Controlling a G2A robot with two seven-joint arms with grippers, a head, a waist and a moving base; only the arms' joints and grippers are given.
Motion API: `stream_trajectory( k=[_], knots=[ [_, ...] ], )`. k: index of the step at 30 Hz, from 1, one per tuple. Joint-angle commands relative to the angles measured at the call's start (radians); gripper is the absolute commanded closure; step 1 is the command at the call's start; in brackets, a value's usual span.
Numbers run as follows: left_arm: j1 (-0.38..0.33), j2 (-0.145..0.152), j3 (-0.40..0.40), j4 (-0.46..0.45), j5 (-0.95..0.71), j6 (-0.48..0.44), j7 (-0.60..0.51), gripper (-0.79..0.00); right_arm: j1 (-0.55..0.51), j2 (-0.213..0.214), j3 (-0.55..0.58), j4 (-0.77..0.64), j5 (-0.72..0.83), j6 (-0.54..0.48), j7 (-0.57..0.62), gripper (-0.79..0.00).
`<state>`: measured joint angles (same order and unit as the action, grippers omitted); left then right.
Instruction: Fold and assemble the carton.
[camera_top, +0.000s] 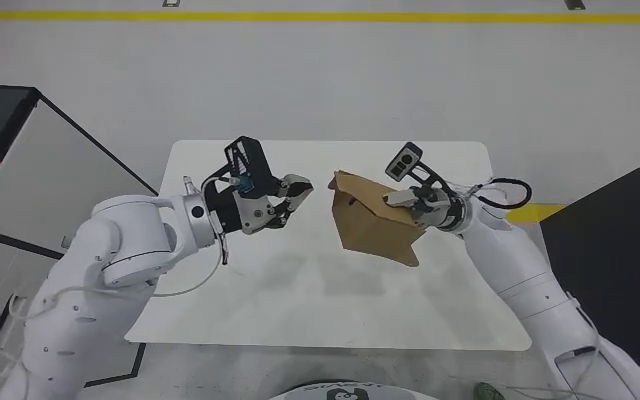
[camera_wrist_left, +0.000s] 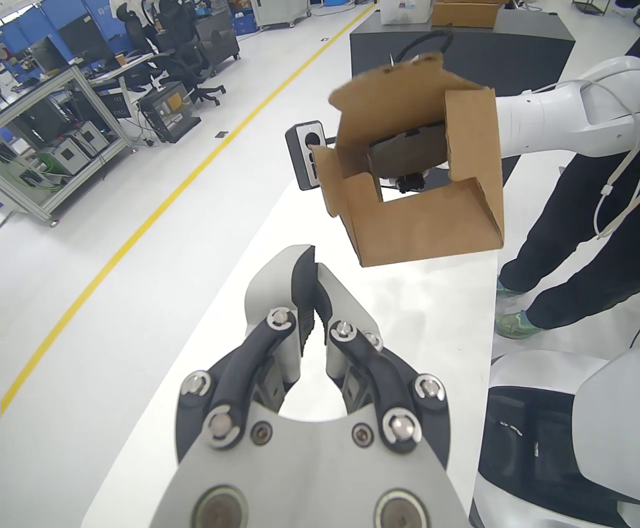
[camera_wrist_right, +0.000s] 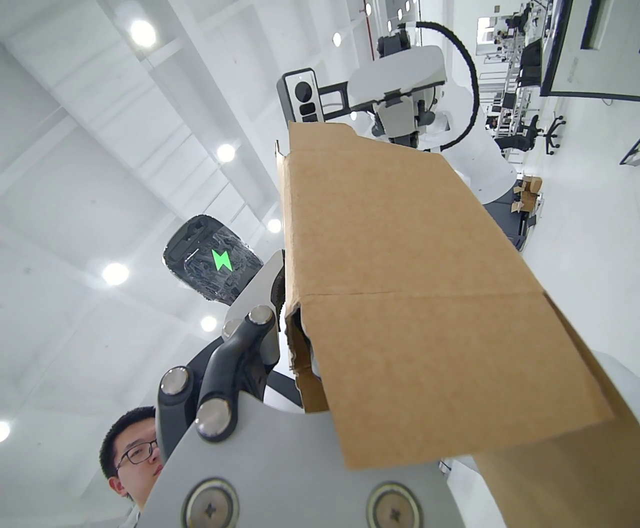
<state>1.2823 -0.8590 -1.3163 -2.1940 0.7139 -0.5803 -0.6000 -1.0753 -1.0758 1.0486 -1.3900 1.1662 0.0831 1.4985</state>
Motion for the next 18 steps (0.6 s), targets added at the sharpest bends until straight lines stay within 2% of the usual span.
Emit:
stream_trajectory(
  k=[1,18],
  knots=[
    [-0.001,-0.001,0.002,0.004,0.001,0.001,0.009,0.0,-0.001,-0.001,0.0,-0.002,-0.006,0.005,0.004,0.0],
    [-0.041,-0.014,0.065,0.013,-0.023,-0.013,0.031,0.0,-0.001,-0.01,-0.008,-0.011,-0.073,0.03,0.015,0.0]
  ],
)
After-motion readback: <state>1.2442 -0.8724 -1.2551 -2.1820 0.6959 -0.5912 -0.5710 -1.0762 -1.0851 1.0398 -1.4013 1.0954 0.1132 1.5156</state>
